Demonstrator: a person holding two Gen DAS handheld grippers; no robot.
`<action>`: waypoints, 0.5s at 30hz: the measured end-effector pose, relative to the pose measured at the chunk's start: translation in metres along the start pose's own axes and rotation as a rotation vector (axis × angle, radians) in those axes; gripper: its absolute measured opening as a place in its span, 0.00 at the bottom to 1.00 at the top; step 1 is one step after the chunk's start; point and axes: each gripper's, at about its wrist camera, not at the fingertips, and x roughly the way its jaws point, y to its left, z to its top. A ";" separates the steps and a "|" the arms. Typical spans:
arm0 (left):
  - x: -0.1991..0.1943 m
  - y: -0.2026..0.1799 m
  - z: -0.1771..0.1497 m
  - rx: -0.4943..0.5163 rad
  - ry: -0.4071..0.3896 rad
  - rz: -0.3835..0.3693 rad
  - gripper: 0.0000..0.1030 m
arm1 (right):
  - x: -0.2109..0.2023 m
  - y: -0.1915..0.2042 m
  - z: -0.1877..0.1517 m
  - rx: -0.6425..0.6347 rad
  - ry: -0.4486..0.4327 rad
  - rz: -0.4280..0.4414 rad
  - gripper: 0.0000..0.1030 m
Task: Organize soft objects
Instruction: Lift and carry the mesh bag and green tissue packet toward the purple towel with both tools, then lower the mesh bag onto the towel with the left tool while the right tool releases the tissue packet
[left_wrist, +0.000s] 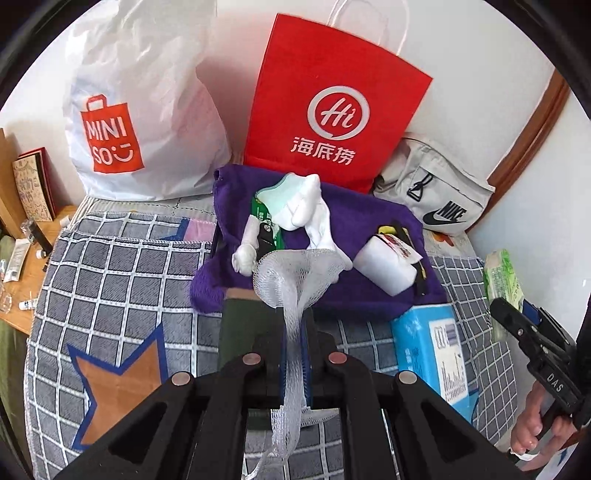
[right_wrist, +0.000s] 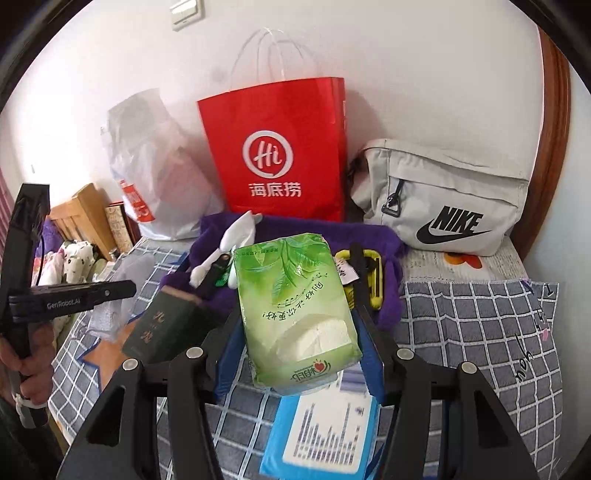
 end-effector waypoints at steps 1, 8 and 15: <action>0.003 0.001 0.003 -0.004 0.006 -0.003 0.07 | 0.005 -0.003 0.005 0.011 0.004 0.003 0.54; 0.022 0.007 0.029 -0.035 0.017 -0.006 0.07 | 0.029 -0.015 0.030 0.039 -0.002 0.009 0.54; 0.042 0.012 0.051 -0.054 0.027 0.000 0.07 | 0.050 -0.016 0.055 0.037 -0.014 0.023 0.55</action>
